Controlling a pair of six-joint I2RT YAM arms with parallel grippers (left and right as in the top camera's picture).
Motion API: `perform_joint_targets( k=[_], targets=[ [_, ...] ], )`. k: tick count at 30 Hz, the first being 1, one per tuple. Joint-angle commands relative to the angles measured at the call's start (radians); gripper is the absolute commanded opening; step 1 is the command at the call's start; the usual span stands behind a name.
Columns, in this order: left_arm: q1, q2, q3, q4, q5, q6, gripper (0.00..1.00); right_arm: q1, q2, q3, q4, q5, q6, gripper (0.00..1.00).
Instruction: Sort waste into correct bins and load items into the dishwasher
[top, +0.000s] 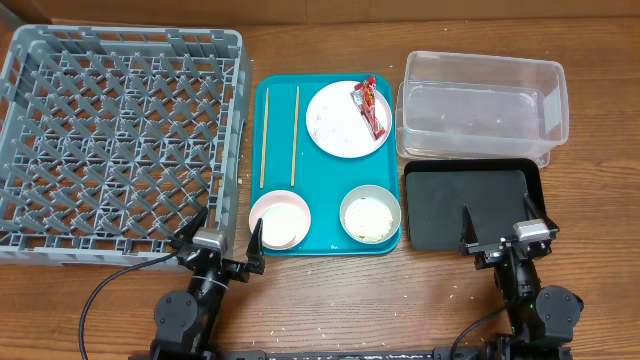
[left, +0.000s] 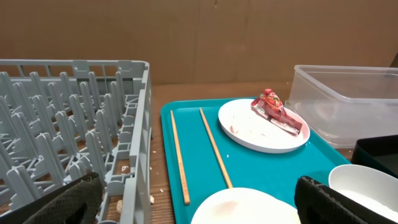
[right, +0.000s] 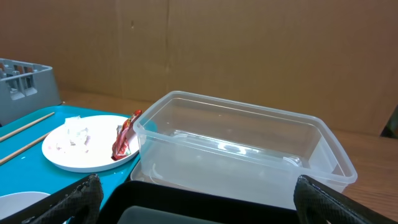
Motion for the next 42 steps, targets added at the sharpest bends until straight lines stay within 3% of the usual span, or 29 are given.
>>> perform_joint_targets(
  k=[1,27,34,38,42],
  targets=[
    [0.007,-0.005,-0.005,0.001,-0.003,-0.014,1.0,-0.005,-0.011,-0.011,0.007,0.0,0.006,1.0],
    [0.007,-0.005,-0.005,0.027,-0.002,-0.015,1.0,-0.005,-0.011,-0.011,0.007,0.0,0.006,1.0],
    [0.005,-0.005,-0.005,0.02,0.123,-0.019,1.0,-0.005,-0.011,-0.011,0.037,-0.074,0.009,1.0],
    [0.005,-0.005,0.002,0.084,0.214,-0.071,1.0,-0.005,-0.011,-0.004,0.126,-0.265,0.139,1.0],
    [0.005,-0.005,0.096,0.101,0.221,-0.096,1.0,-0.005,-0.008,0.084,0.053,-0.31,0.342,1.0]
  ],
)
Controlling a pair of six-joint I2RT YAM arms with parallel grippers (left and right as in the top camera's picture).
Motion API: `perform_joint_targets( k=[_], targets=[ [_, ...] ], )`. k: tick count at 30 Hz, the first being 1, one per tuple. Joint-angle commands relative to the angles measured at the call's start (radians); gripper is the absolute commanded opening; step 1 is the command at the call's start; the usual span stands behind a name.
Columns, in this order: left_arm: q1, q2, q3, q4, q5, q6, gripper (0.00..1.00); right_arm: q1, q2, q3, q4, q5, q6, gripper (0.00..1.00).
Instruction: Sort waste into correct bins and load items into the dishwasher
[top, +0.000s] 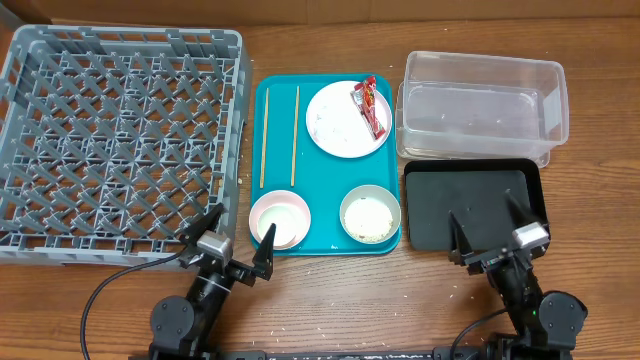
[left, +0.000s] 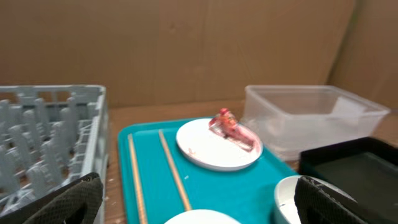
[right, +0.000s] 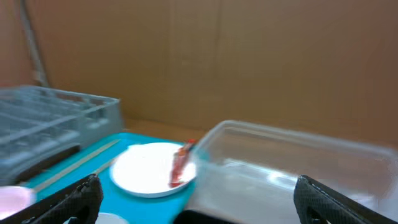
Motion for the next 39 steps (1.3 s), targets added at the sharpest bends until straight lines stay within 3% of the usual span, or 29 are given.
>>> perform_joint_targets(
  k=[1,5,8,12,15,18,22,26,30,35,38,39],
  targets=[
    [0.005,-0.003,0.118,0.0,0.047,-0.067,1.0,-0.005,0.002,0.11,-0.058,-0.103,0.161,1.0],
    [0.005,0.101,0.338,-0.158,0.034,-0.093,1.0,-0.005,0.149,0.37,-0.301,-0.124,0.159,1.0],
    [0.005,0.262,0.525,-0.333,0.038,-0.093,1.0,-0.004,0.359,0.623,-0.491,-0.135,0.137,1.0],
    [0.005,0.523,0.814,-0.582,0.038,-0.092,1.0,-0.004,0.645,0.942,-0.583,-0.22,0.122,1.0],
    [0.005,0.799,1.137,-0.852,0.055,-0.093,1.0,-0.004,0.956,1.281,-0.731,-0.42,0.122,1.0],
    [0.005,0.935,1.276,-0.972,0.101,-0.093,1.0,-0.004,1.101,1.378,-0.783,-0.539,0.183,1.0],
    [0.005,1.033,1.3,-1.041,0.121,-0.093,1.0,0.024,1.253,1.381,-0.769,-0.605,0.184,1.0],
    [0.005,1.102,1.3,-1.093,0.179,-0.093,1.0,0.197,1.363,1.381,-0.784,-0.37,0.177,1.0],
    [0.005,1.081,1.335,-1.083,0.197,-0.066,1.0,0.469,1.529,1.45,-0.898,0.242,0.132,1.0],
    [0.005,0.962,1.387,-1.038,0.198,0.065,1.0,0.497,1.754,1.575,-0.881,0.289,0.109,1.0],
    [0.005,0.877,1.386,-1.024,0.198,0.077,1.0,0.497,1.85,1.581,-0.792,0.299,0.098,0.99],
    [0.005,0.857,1.386,-1.026,0.199,0.077,1.0,0.497,1.886,1.581,-0.747,0.306,0.096,0.89]
  ],
)
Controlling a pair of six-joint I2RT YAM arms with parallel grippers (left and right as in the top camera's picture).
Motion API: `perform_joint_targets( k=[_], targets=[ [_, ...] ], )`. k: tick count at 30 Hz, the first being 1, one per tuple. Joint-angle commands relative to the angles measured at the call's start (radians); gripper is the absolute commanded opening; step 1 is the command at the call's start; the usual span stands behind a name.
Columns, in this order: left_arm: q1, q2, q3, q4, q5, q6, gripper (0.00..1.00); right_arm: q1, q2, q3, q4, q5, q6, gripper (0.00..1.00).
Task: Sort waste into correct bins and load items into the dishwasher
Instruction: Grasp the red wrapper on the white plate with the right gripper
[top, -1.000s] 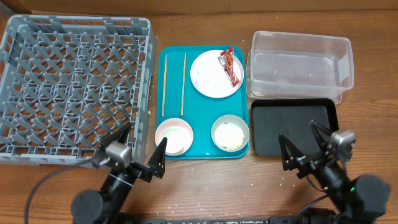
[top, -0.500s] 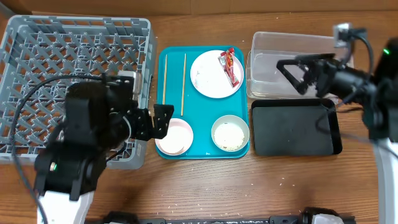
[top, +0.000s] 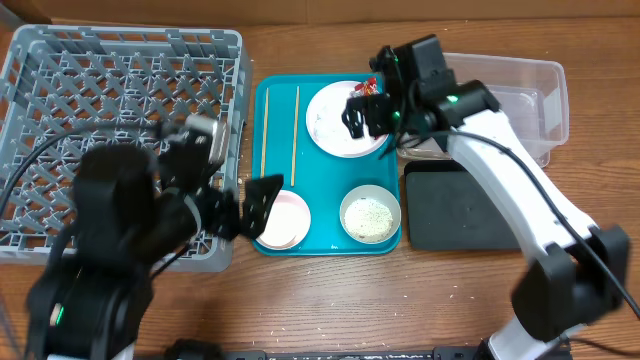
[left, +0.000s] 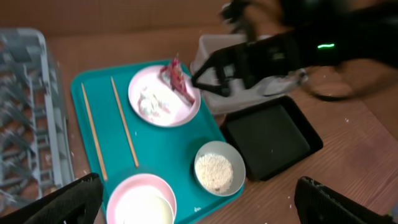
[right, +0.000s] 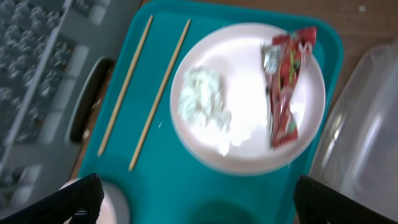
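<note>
A teal tray (top: 275, 150) holds a white plate (right: 249, 99) with a red wrapper (right: 283, 81) and a crumpled tissue (right: 202, 102). It also holds two chopsticks (top: 265, 135), a pink bowl (left: 142, 200) and a bowl of rice (left: 217, 168). My right gripper (top: 372, 112) hangs open above the plate, partly hiding the wrapper from overhead. High over the tray's front left, near the pink bowl, my left gripper (top: 245, 205) is open and empty. The grey dish rack (top: 120, 130) stands left of the tray.
A clear plastic bin (top: 530, 90) sits at the back right, with a black bin (top: 460, 205) in front of it. My right arm (left: 273, 53) stretches across both bins toward the plate. Crumbs dot the wooden table.
Both arms have left the table's front edge. The left gripper is now high over the tray's front left, and the right gripper is over the white plate. Both remain open.
Both grippers sat open and low at the front edge, looking across the tray and bins. Then each had swung slightly, still low. Now both are raised over the tray, the right one above the plate with the wrapper. Nothing on the tray has moved.
</note>
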Motion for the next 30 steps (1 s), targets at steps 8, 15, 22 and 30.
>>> perform_joint_targets(
  k=[8,15,22,30],
  targets=[
    [0.005,-0.195,0.028,-0.029,0.212,0.139,1.0,-0.002,0.302,0.023,0.267,0.141,-0.025,0.65],
    [0.005,-0.208,0.027,-0.056,0.276,0.138,1.0,-0.002,0.38,0.021,0.272,0.238,-0.02,0.39],
    [0.005,-0.208,0.027,-0.06,0.26,0.139,1.0,-0.004,0.249,0.064,0.113,0.074,0.005,0.04],
    [0.005,-0.208,0.027,-0.061,0.215,0.139,1.0,-0.039,-0.072,0.07,0.034,0.072,0.08,0.04]
  ],
)
